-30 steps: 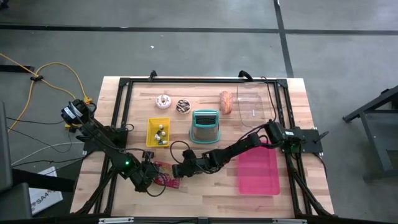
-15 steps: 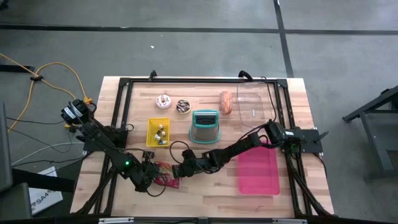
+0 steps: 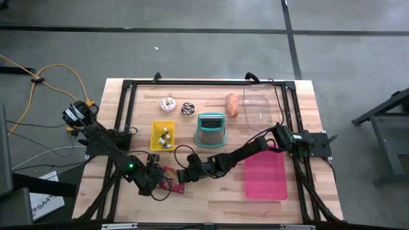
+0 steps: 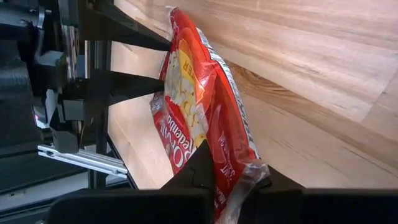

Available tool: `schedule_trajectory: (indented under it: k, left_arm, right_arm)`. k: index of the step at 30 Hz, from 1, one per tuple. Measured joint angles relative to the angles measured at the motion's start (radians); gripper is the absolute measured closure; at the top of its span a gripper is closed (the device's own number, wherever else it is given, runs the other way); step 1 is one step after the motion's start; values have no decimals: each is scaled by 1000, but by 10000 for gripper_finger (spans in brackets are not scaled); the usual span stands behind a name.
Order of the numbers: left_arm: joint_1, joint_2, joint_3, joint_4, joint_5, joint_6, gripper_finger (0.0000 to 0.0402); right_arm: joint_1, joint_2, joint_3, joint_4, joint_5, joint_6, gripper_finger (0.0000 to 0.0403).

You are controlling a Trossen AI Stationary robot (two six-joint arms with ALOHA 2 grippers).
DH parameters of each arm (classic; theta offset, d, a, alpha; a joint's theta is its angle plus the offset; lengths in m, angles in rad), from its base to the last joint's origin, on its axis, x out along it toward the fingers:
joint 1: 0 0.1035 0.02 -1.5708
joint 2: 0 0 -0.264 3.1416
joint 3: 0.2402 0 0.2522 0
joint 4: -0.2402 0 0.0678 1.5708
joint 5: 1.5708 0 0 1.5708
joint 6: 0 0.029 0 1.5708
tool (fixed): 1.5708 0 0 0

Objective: Pick & Place Food Item
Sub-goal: Put the popcorn bag into the pink bin

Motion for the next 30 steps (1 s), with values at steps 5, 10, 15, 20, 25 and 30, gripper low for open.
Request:
schedule_trajectory:
  k: [5, 10, 15, 20, 25, 30]
  left_arm:
    - [-2, -81, -2, -6, 15, 6, 212]
    - [-8, -117, -1, -26, 4, 24, 212]
    - [-9, -131, -1, -35, 0, 26, 212]
    - [-9, -147, -1, -47, -3, 26, 212]
    - [-9, -177, 1, -51, -3, 27, 212]
    - [-9, -214, 1, -51, -4, 27, 212]
  right_arm:
    - [0, 0, 0, 0, 3, -20, 393]
    - [0, 0, 0, 2, 11, -27, 391]
    - [0, 0, 0, 4, 11, -36, 391]
    - [0, 0, 0, 4, 11, -42, 391]
    - [0, 0, 0, 4, 11, -43, 391]
    - [-3, 0, 0, 4, 2, -54, 390]
